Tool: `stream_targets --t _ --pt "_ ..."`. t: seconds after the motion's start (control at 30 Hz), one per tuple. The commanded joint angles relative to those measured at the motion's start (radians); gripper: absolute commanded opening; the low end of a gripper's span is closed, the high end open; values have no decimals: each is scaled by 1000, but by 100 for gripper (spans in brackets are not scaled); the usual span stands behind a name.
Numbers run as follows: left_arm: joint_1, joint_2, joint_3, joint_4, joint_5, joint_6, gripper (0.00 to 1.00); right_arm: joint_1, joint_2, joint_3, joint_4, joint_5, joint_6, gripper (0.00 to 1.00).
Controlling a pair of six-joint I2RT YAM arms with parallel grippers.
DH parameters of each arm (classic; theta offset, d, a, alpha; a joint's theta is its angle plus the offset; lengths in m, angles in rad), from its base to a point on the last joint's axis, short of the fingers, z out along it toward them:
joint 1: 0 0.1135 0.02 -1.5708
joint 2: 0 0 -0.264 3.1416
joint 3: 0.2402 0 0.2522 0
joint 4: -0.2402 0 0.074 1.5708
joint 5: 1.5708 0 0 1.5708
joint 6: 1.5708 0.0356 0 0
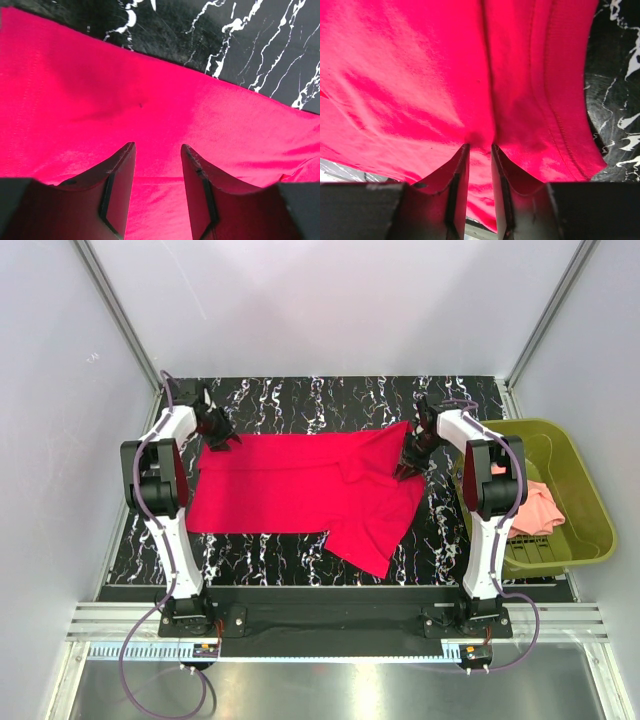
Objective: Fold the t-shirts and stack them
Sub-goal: Fold the tshirt
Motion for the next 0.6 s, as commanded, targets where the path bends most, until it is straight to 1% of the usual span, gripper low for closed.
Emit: stream_targets --t 0.0,0.13,0.2,0.3,0.37,0.43,0.47,0.57 --pt "19 5 11 33 29 -7 46 -4 -20 23 28 -23 18 30" --pt "31 11 13 35 34 -18 46 -3 -15 30 16 -1 15 30" --pt "35 13 19 36 32 -24 46 -1 -18 24 14 8 11 28" --pt "40 16 19 36 40 -35 46 -1 -18 13 16 10 11 19" --pt "40 17 17 44 51 -38 46 -1 -18 4 13 13 12 17" --pt "40 16 16 44 52 -39 46 -1 -23 -2 3 29 5 22" --pt "40 11 14 46 52 -39 46 -1 -33 -16 5 39 3 30" --pt "42 5 4 50 54 -41 46 -1 -53 -39 5 59 -2 34"
